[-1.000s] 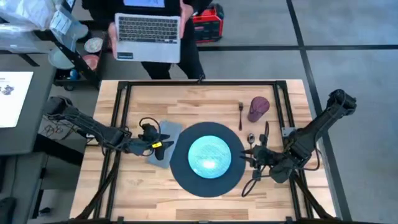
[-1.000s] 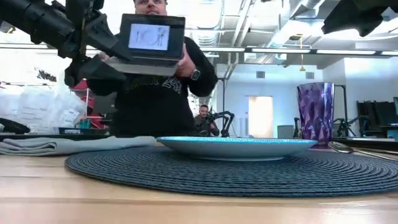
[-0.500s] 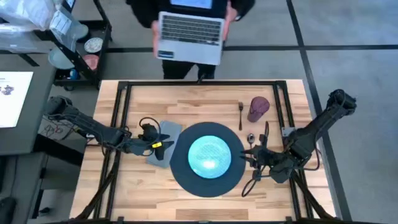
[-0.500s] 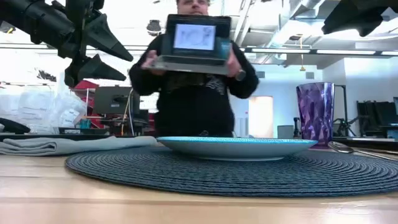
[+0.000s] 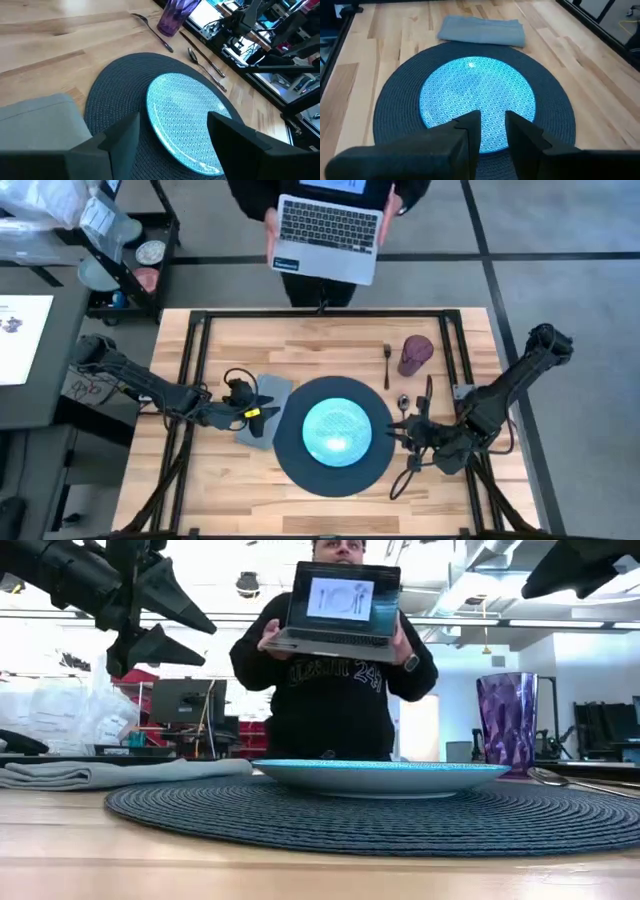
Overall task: Set table place
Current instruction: Move the gray table napkin on the left side of the blue plate
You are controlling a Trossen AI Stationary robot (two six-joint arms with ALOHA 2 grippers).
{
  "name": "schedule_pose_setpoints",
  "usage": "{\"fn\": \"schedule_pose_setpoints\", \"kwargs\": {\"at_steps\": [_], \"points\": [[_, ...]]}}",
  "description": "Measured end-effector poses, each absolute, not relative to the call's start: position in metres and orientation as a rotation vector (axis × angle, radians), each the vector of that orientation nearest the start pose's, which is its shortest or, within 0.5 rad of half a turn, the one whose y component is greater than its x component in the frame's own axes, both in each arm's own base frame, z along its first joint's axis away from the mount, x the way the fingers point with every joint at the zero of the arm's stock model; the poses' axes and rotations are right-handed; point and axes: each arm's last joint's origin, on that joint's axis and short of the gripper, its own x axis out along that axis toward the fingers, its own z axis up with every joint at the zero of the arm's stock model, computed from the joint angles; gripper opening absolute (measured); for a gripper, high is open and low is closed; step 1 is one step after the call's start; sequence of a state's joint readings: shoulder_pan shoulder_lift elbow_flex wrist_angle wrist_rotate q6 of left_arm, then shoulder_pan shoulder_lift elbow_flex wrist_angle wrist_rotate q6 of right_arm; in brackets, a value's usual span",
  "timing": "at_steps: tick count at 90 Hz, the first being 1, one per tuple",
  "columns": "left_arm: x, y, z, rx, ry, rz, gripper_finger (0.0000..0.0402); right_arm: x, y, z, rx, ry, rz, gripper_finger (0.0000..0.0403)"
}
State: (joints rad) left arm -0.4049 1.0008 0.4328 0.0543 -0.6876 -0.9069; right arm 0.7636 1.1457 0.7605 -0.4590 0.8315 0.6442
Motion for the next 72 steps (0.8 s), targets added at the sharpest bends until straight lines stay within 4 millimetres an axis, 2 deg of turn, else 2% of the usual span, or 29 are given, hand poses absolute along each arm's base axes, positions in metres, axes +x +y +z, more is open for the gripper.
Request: {"fn": "schedule_pose_setpoints", "kwargs": {"at_steps": [46, 72], "points": [[0.189, -0.053, 0.201, -0.555, 0.274, 0.467, 0.0217, 0.183, 0.126, 0.269, -0.014, 0.484, -0.26, 0.0076], [0.195, -0.061, 0.185, -0.503, 0.356, 0.473, 0.0217, 0.187, 0.122, 0.271, -0.009, 0.48, -0.281, 0.0076]]}}
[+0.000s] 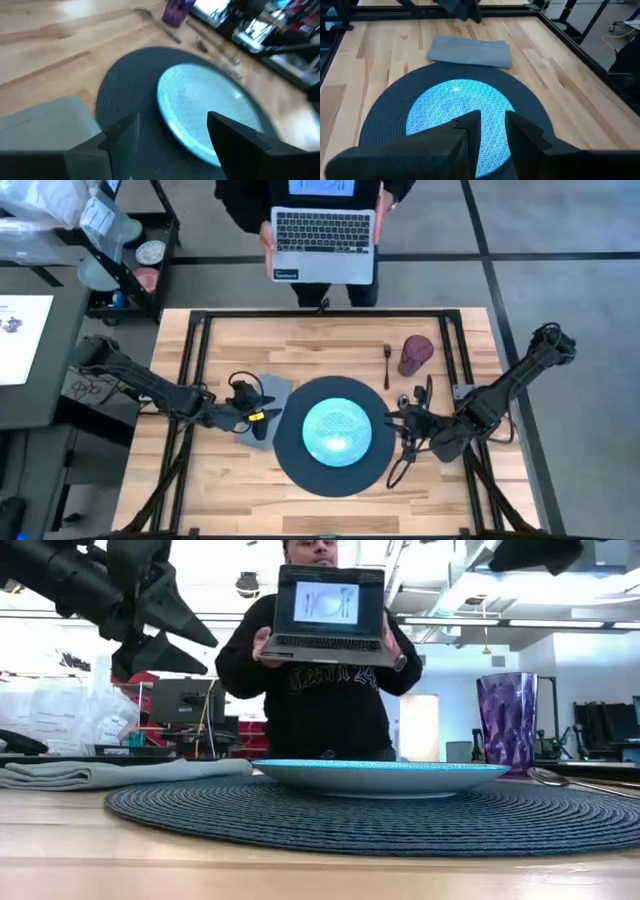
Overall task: Set table place
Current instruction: Move the gray table napkin on the left side of the blue plate
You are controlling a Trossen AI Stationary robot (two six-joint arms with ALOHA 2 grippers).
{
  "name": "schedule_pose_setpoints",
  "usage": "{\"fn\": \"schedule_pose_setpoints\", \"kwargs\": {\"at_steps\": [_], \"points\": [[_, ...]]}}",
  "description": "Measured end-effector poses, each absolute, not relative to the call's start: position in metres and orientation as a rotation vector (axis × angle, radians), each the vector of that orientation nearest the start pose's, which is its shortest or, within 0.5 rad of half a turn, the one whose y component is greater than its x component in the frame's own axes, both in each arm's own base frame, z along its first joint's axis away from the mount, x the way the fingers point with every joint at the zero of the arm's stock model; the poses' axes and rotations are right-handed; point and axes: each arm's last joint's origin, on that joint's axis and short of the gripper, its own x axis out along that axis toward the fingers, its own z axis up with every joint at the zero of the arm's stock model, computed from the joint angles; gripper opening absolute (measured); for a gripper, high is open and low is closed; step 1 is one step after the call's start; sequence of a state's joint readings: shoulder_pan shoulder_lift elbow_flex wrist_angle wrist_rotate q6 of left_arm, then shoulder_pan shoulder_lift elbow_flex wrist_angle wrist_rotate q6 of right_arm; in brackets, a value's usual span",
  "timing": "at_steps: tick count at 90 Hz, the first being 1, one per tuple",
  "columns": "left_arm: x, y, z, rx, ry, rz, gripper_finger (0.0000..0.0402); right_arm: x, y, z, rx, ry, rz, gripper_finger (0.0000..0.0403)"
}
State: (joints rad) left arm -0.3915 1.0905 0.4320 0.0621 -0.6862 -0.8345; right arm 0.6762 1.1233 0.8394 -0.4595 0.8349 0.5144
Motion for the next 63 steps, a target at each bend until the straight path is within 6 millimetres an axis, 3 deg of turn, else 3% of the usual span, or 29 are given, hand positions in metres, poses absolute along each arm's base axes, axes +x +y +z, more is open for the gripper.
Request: {"fn": "schedule_pose_setpoints", "kwargs": {"at_steps": [41, 63], "points": [[0.1985, -0.0615, 0.1775, -0.461, 0.388, 0.476, 0.0217, 0.1859, 0.1216, 0.2704, -0.02, 0.491, -0.283, 0.0076], [0.1984, -0.0671, 0.1751, -0.478, 0.501, 0.305, 0.0217, 0.1854, 0.1213, 0.2697, -0.026, 0.5, -0.282, 0.0076]]}}
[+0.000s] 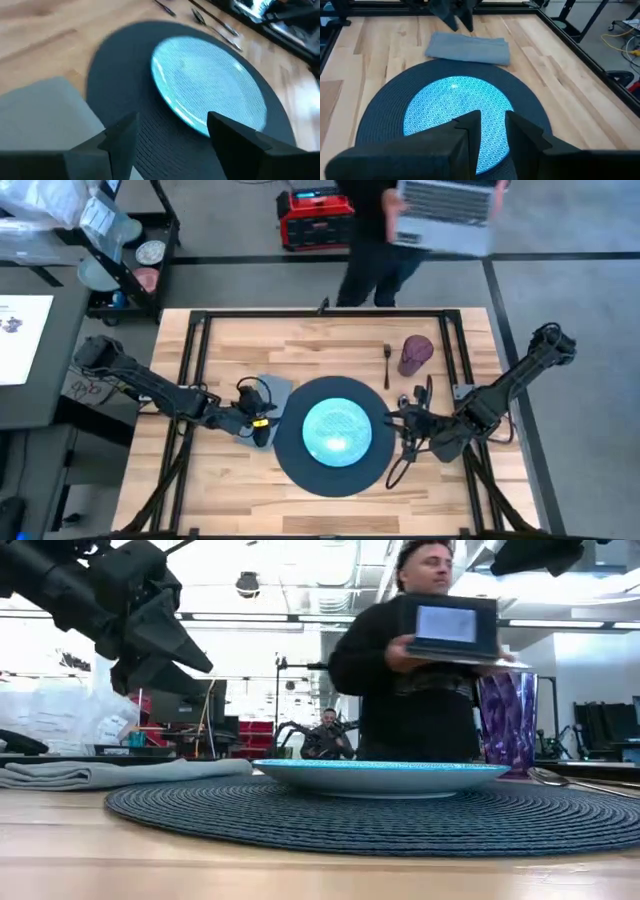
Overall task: Set table place
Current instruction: Move the gray table napkin on the left side of the blue plate
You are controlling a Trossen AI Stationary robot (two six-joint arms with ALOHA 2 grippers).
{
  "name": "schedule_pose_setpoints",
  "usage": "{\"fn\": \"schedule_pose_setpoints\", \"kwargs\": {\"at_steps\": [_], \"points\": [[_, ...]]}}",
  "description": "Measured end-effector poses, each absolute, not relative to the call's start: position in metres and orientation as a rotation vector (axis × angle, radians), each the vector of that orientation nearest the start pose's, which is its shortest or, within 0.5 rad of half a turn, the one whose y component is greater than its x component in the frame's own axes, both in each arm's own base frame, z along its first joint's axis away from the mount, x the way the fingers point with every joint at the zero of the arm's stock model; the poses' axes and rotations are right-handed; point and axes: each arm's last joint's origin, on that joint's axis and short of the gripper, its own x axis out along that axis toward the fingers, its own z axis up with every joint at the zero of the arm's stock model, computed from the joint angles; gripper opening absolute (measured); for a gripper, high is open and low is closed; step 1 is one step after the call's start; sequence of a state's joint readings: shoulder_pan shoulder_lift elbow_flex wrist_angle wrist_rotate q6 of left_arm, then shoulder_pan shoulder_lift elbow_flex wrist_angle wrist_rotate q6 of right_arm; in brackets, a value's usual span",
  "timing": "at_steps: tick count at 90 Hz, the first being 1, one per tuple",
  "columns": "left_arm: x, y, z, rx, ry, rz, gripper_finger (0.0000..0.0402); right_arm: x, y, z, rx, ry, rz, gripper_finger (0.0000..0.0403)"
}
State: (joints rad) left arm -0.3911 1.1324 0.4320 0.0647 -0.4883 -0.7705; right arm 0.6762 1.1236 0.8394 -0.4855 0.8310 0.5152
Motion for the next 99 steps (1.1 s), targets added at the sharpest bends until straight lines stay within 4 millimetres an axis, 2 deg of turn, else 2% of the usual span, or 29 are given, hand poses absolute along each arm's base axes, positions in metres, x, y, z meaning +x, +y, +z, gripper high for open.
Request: {"fn": "schedule_pose_setpoints", "kwargs": {"at_steps": [18, 35, 58, 77, 87, 99], "points": [[0.189, -0.084, 0.17, -0.452, 0.615, 0.172, 0.0208, 0.184, 0.125, 0.268, 0.013, 0.536, -0.22, 0.0076], [0.184, -0.103, 0.17, -0.334, 0.798, 0.254, 0.0187, 0.182, 0.126, 0.266, 0.004, 0.552, -0.216, 0.0076], [0.214, -0.135, 0.181, 0.061, 1.114, 0.369, 0.0169, 0.185, 0.119, 0.265, -0.005, 0.569, -0.256, 0.0076], [0.228, -0.164, 0.16, 0.366, 1.342, 0.381, 0.017, 0.185, 0.119, 0.264, -0.006, 0.571, -0.256, 0.0076], [0.228, -0.179, 0.154, 0.428, 1.371, 0.373, 0.017, 0.185, 0.119, 0.264, -0.006, 0.573, -0.256, 0.0076], [0.224, -0.192, 0.158, 0.423, 1.344, 0.355, 0.017, 0.185, 0.118, 0.264, -0.006, 0.573, -0.257, 0.0076]]}}
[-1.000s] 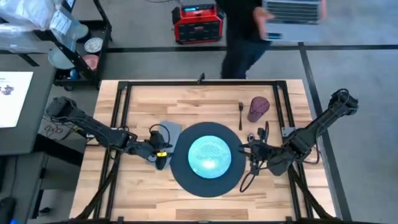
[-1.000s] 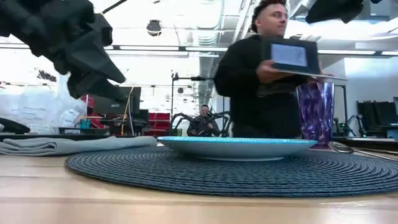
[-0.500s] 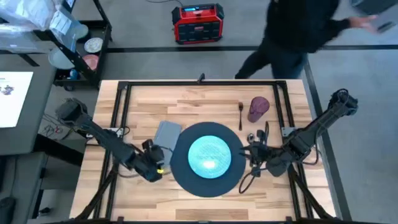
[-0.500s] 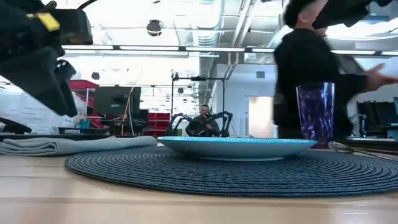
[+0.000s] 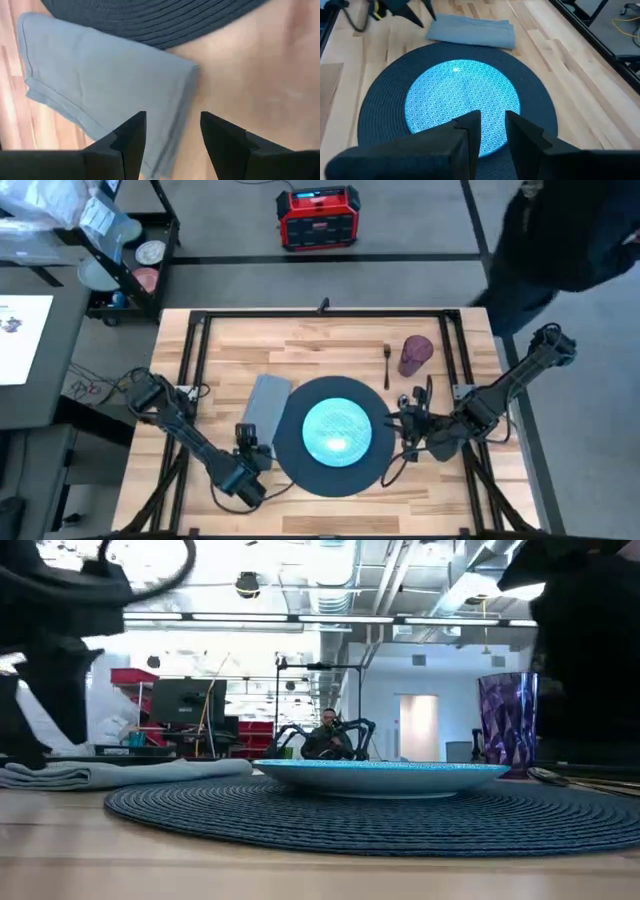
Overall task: Set table place
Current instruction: Move the gray table napkin on the left side of the blue plate
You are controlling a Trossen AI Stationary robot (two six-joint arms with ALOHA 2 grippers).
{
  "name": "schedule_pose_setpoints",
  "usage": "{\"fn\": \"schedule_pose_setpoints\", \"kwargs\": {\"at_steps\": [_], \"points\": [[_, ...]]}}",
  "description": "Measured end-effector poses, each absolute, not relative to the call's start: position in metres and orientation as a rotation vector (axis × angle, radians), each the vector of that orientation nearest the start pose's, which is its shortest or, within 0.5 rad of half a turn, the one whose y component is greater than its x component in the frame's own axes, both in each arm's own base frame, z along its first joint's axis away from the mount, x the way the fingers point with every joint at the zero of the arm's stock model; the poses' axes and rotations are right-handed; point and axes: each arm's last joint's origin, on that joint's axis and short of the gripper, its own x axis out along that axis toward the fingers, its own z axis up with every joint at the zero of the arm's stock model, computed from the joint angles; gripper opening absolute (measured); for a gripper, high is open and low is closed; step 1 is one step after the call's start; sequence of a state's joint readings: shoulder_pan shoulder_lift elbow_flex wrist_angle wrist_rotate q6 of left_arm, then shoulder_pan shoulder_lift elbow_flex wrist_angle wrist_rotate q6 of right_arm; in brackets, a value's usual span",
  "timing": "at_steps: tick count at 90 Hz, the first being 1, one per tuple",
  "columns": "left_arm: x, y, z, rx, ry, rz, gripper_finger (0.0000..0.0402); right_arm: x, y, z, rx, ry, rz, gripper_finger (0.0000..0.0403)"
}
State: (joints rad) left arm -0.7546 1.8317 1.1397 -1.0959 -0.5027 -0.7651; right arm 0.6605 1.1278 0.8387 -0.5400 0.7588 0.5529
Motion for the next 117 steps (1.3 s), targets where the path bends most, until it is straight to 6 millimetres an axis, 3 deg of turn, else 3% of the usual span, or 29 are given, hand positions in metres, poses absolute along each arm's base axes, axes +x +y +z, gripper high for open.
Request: {"fn": "schedule_pose_setpoints", "kwargs": {"at_steps": [23, 42, 52, 71, 91, 117], "points": [[0.218, -0.192, 0.14, 0.396, 1.333, 0.309, 0.017, 0.185, 0.119, 0.264, -0.002, 0.572, -0.258, 0.0076], [0.214, -0.183, 0.132, 0.397, 1.316, 0.373, 0.0156, 0.185, 0.119, 0.264, -0.002, 0.572, -0.258, 0.0076], [0.213, -0.18, 0.13, 0.406, 1.286, 0.41, 0.0122, 0.185, 0.119, 0.264, -0.002, 0.572, -0.258, 0.0076], [0.209, -0.175, 0.12, 0.372, 1.258, 0.449, 0.0017, 0.185, 0.119, 0.264, 0.001, 0.572, -0.259, 0.0076], [0.212, -0.178, 0.123, 0.319, 1.248, 0.464, 0.0001, 0.185, 0.119, 0.264, 0.001, 0.571, -0.259, 0.0076], [0.224, -0.189, 0.141, 0.226, 1.218, 0.485, 0.0, 0.185, 0.119, 0.264, 0.001, 0.57, -0.259, 0.0076]]}}
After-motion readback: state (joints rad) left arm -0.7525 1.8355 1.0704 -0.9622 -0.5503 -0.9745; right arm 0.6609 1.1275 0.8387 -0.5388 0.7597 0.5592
